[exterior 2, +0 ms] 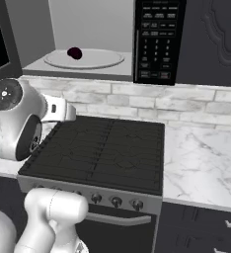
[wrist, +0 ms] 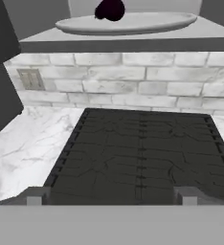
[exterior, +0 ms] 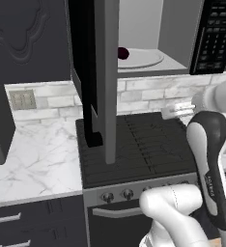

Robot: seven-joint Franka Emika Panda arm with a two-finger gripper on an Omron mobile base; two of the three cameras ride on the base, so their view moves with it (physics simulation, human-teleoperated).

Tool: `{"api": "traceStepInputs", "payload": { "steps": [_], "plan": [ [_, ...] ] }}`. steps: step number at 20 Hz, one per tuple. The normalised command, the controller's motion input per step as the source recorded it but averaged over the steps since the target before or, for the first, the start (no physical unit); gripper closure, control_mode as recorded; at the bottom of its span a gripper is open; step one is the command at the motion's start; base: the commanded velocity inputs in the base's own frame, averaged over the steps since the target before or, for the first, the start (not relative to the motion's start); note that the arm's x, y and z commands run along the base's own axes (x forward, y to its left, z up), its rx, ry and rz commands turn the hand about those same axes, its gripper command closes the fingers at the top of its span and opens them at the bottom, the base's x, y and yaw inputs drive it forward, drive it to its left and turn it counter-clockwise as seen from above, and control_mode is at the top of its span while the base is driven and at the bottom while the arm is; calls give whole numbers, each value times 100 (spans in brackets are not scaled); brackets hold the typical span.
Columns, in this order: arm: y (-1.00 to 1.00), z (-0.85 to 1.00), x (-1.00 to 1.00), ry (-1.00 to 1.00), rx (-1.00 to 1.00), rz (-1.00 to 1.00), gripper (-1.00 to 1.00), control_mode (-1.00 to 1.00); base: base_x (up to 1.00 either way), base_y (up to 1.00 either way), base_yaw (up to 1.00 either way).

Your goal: Close the microwave door.

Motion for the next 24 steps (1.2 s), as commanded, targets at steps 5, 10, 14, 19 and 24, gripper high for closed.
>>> {"api": "traceStepInputs", "payload": {
  "steps": [5, 10, 14, 19, 24],
  "plan": [
    [3, 5, -100, -33, 0, 0, -100, -100, 0, 0, 0],
    [21, 21, -87, -39, 0, 0, -100, -100, 0, 0, 0],
    [40, 56, -81, -37, 3, 6, -100, -100, 0, 0, 0],
    [78, 49, -92, -28, 5, 28, -100, -100, 0, 0, 0],
    [57, 27, -97, -12, 2, 40, -100, -100, 0, 0, 0]
  ]
}}
